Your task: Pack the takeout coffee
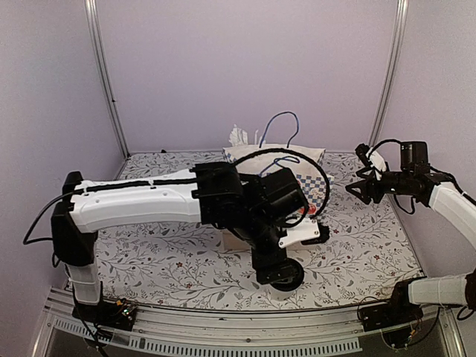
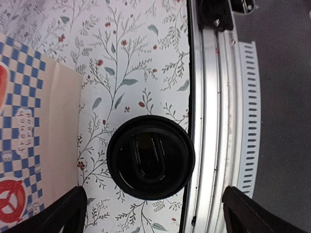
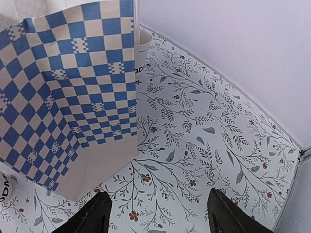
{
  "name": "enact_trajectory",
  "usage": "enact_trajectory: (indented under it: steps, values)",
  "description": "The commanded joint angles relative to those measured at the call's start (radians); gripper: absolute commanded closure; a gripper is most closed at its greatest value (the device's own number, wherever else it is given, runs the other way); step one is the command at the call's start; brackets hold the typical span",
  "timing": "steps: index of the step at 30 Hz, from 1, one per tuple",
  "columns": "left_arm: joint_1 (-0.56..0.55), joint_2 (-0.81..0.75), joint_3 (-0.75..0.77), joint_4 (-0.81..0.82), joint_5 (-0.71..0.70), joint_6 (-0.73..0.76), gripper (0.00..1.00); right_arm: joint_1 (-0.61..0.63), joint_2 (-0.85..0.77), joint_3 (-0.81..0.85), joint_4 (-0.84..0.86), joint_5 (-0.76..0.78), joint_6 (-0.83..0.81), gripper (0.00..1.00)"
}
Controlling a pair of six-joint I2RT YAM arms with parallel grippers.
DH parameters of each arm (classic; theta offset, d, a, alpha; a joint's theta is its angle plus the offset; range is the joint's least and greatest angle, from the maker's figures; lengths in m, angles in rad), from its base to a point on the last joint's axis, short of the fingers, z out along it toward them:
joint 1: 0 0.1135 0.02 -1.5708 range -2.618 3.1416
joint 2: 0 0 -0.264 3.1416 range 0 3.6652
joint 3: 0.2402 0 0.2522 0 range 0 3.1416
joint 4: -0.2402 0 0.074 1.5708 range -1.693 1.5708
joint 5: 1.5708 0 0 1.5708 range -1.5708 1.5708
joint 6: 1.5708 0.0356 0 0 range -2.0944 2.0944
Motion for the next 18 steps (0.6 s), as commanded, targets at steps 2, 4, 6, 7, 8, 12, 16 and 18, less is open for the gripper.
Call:
enact_trajectory:
  steps: [2,4,6,7,8,12,16,18]
  values:
    - [0.018,-0.327,-0.104,0.140,0.080,0.027,0.00,0.023,-0.055,0.160,-0.215,-0.055,-0.098,0.32]
    - [0.047,-0.428,-0.171,0.203,0.103,0.011,0.00,0.044,-0.073,0.230,-0.317,-0.078,-0.133,0.34]
    - [0.112,-0.539,-0.259,0.291,0.128,-0.014,0.00,0.080,-0.088,0.304,-0.407,-0.062,-0.160,0.36]
    - [0.152,-0.593,-0.311,0.346,0.137,-0.025,0.00,0.095,-0.101,0.342,-0.447,-0.052,-0.166,0.36]
    - [0.199,-0.652,-0.365,0.398,0.137,-0.036,0.00,0.104,-0.110,0.375,-0.481,-0.056,-0.173,0.36]
    - [0.406,-0.816,-0.562,0.635,0.063,-0.112,0.00,0.123,-0.146,0.474,-0.591,-0.229,-0.202,0.36]
    - [0.681,-0.748,-0.567,0.593,-0.290,-0.315,0.01,0.290,-0.088,0.527,-0.662,-0.206,-0.210,0.36]
    - [0.778,-0.697,-0.594,0.577,-0.304,-0.338,0.04,0.423,-0.016,0.553,-0.702,-0.122,-0.215,0.36]
